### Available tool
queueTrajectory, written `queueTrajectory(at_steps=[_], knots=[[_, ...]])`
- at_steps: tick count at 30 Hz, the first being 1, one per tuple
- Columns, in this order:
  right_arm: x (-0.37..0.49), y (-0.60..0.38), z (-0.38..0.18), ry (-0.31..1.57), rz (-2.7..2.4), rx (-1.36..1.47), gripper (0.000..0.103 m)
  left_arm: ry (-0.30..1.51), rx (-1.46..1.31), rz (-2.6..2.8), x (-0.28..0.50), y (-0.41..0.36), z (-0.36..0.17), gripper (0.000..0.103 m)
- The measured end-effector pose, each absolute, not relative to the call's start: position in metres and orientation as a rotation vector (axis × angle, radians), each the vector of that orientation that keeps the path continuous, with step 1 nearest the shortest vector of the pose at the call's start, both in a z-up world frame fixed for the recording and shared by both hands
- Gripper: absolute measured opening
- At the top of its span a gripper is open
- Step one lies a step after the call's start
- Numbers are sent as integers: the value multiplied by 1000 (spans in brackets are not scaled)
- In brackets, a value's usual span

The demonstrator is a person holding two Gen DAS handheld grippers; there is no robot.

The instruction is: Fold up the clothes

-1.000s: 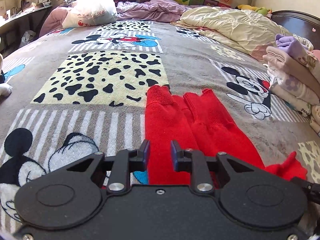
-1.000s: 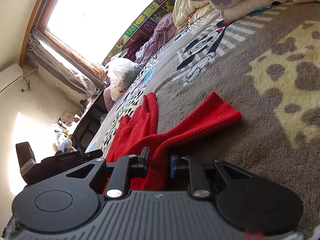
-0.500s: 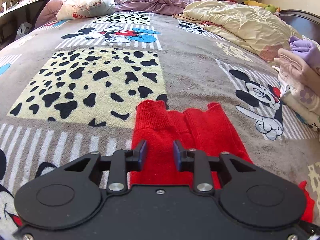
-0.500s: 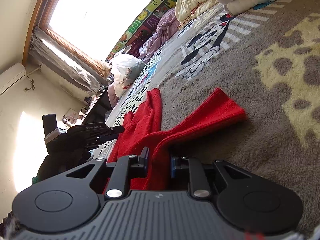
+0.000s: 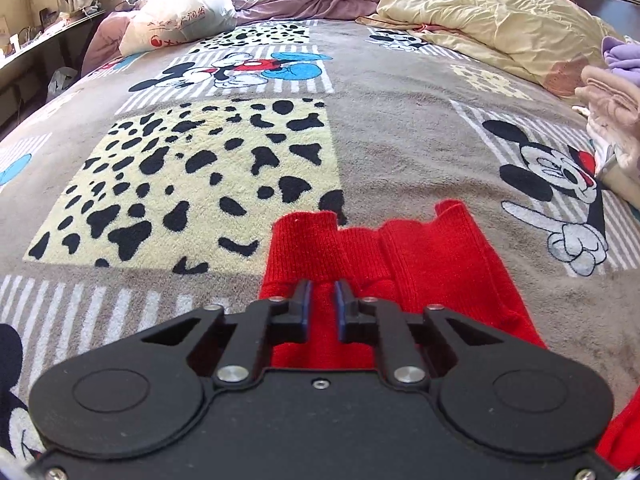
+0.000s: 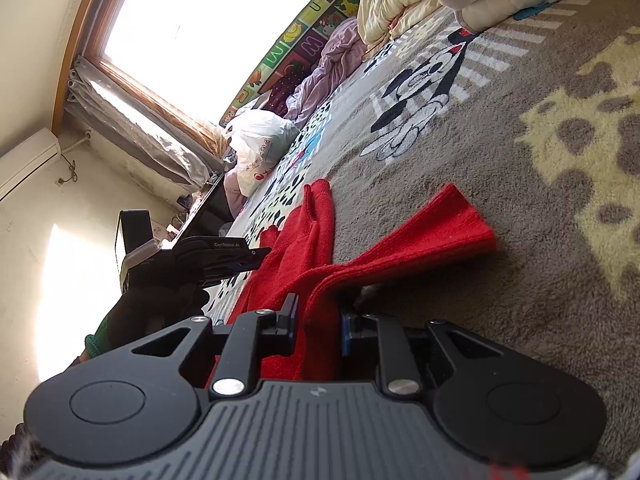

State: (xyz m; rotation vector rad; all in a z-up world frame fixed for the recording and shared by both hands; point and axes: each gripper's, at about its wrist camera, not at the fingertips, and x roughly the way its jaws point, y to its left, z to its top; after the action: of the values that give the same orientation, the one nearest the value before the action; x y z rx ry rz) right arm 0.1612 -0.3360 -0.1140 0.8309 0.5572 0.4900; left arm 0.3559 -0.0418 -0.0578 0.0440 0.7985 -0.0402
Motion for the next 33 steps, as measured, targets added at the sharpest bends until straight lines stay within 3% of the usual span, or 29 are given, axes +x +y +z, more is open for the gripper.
queueTrajectory(at_steps=[10,11,13,20,24,33], knots=[[156,-330,-98,500,560,776,23,757,-60,-57,348,-18,-32,0],[156,-331,-99,506,555,778,23,768,-74,-62,352,-22,-33,2],[156,-332,-100,513,543,784,23,786,-81,-60,358,-32,-36,23],[158,-334,-103,521,526,794,23,838,26,-32,370,-57,-59,24],[157,-335,-103,507,532,800,23,826,61,-39,368,-57,-58,3],[153,-335,-92,427,626,827,23,732,35,-29,350,-18,-19,2]])
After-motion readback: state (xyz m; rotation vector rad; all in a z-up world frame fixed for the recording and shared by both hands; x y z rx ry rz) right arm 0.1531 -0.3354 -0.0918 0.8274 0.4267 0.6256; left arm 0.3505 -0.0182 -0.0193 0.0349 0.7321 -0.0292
